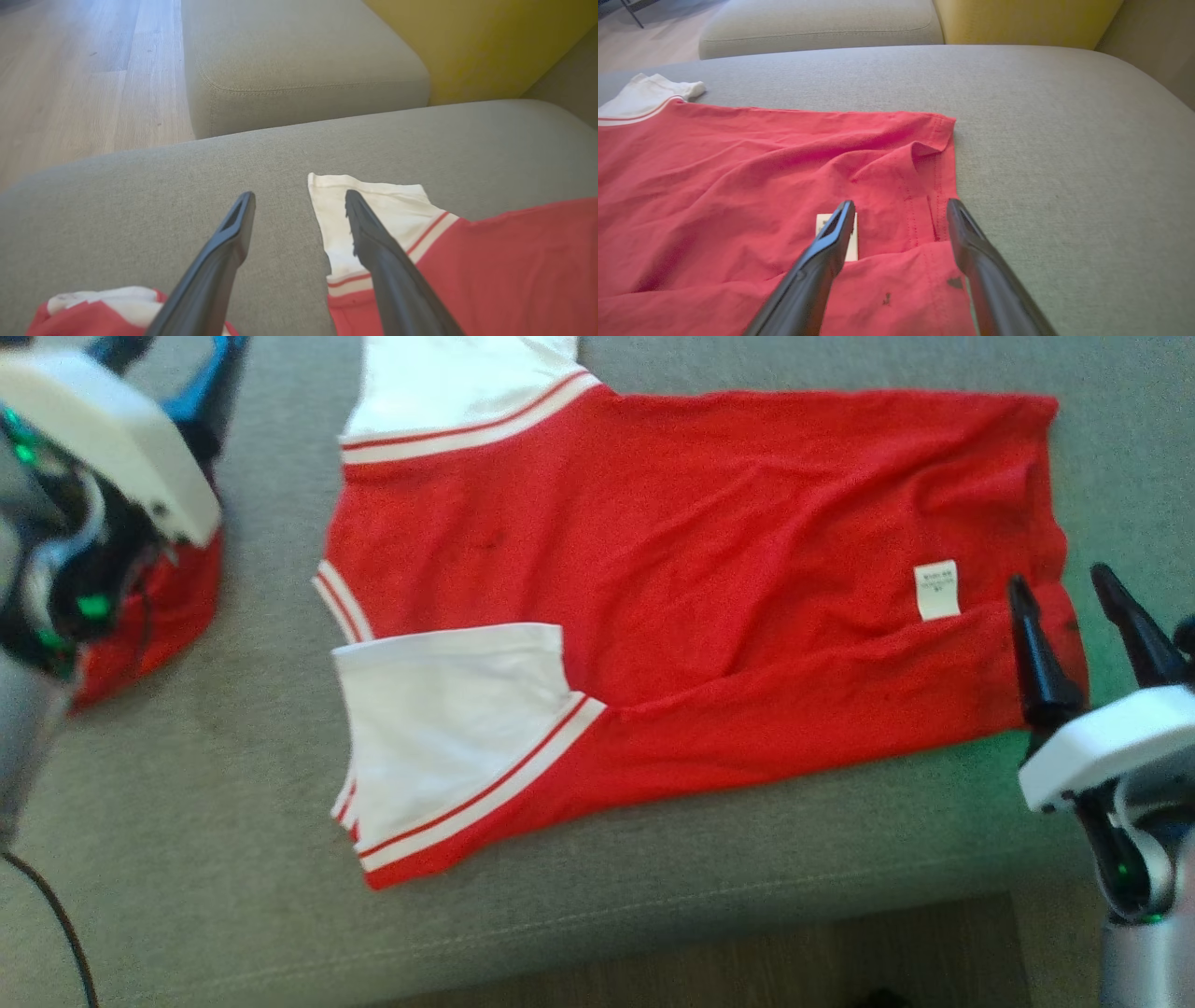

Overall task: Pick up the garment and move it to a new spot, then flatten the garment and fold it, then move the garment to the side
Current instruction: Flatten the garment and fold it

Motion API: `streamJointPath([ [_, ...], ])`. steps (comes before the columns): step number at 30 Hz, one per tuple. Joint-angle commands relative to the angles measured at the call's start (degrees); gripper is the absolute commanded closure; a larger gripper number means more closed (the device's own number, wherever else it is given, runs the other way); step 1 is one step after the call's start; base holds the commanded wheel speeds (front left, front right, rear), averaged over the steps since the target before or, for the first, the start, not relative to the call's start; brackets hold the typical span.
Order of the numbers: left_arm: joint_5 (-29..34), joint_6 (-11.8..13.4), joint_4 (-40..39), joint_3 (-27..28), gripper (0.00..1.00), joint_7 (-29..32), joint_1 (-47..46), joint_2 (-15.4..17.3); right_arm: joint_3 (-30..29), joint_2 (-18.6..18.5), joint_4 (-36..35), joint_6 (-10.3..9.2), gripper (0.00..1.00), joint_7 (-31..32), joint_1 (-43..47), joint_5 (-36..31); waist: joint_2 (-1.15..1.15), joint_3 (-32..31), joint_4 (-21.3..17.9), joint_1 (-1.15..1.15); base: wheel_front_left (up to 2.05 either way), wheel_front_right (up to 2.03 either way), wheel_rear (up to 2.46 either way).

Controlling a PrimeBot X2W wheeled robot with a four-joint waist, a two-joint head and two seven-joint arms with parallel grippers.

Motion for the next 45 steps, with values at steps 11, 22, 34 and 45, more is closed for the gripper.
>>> streamJointPath([
  [11,4.57,-7.69,18.56,-1.98,0.0,8.7,-19.84,1.78,4.49,-0.59,0.36,-0.02,0.0,-3.91,-4.03,4.18,0.0,9.54,-8.69,-0.01,0.0,0.0,0.0],
  [22,6.55,-11.1,26.26,-4.95,0.0,11.79,-24.51,1.48,4.87,-0.59,2.86,-0.02,0.0,-7.02,-5.09,6.42,0.0,12.35,-11.44,-0.01,0.0,0.0,0.0],
  [34,3.34,-13.92,27.93,-7.24,0.35,19.99,-24.51,0.8,3.93,-0.59,4.07,-0.02,0.0,-7.58,-6.33,6.91,0.0,12.38,-11.54,-0.01,0.0,0.0,0.0],
  [45,2.16,-13.68,25.31,-7.17,1.0,21.31,-23.86,1.97,4.11,-0.59,3.95,-0.02,0.0,-7.12,-8.04,6.98,0.0,13.02,-11.61,-0.01,0.0,0.0,0.0],
])
